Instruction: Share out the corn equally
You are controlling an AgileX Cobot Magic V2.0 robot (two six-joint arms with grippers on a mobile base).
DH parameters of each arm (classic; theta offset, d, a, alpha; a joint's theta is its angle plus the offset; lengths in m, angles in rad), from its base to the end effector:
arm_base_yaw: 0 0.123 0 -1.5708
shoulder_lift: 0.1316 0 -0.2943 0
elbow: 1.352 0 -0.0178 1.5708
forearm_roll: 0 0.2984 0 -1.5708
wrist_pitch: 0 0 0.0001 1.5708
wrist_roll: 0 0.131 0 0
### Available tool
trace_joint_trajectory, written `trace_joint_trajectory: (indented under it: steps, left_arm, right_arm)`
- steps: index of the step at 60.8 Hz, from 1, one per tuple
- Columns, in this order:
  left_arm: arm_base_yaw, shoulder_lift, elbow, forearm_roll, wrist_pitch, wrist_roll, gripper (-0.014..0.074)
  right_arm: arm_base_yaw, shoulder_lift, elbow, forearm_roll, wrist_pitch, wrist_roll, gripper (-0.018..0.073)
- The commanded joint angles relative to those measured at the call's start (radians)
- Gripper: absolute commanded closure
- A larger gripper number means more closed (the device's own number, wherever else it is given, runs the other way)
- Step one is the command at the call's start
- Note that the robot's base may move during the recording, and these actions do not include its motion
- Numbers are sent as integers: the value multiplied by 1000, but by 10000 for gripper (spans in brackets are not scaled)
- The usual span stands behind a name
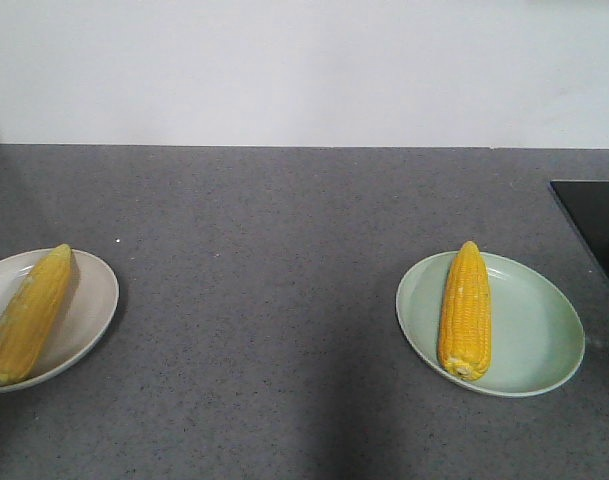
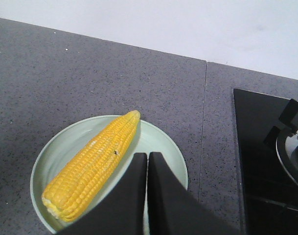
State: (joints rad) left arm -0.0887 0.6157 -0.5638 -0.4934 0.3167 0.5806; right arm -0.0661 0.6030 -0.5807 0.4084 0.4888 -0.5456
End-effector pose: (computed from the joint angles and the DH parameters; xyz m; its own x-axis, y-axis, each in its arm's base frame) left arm 0.2048 -0.0377 0.3197 -0.2160 0.1264 -0.9682 0.2549 0.9645 0.0690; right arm 0.1984 0.0114 0.3085 -0.3532 -0.1535 -0.9229 -0.1735 0.9801 -0.0966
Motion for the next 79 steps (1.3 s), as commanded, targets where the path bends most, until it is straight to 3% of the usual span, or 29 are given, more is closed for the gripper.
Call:
trace_joint_trajectory:
  steps: [1,9,16,25,35,42,67,79]
  left_arm:
    - [-1,-1,-26,-21,-60,1,605]
    - [-1,-5,-25,-16,-84,1,605]
    - [-1,-38,-1,38,-100,-28,604]
    - [-1,-127,95,219,-162,-210,604]
    - [-1,-259,248,467,-228,-497,604]
    - [-1,-364,356,585,-259,-622,604]
    - [-1,-643,573,589,-283,-625,604]
    - [0,-643,601,589,-328,-623,603]
  right_arm:
    - [-2,0,-28,15,-66,-8,569]
    - [-2,0,-28,15,-65,-8,569]
    - [-2,0,-28,15,-65,-8,569]
    - [-2,0,-28,15,-65,-8,569]
    - [-2,0,-28,15,-65,-8,569]
    - [-2,0,-28,15,-65,-8,569]
    - [-2,0,-28,15,-65,-8,569]
    - [-2,0,-28,15,-60,-8,569]
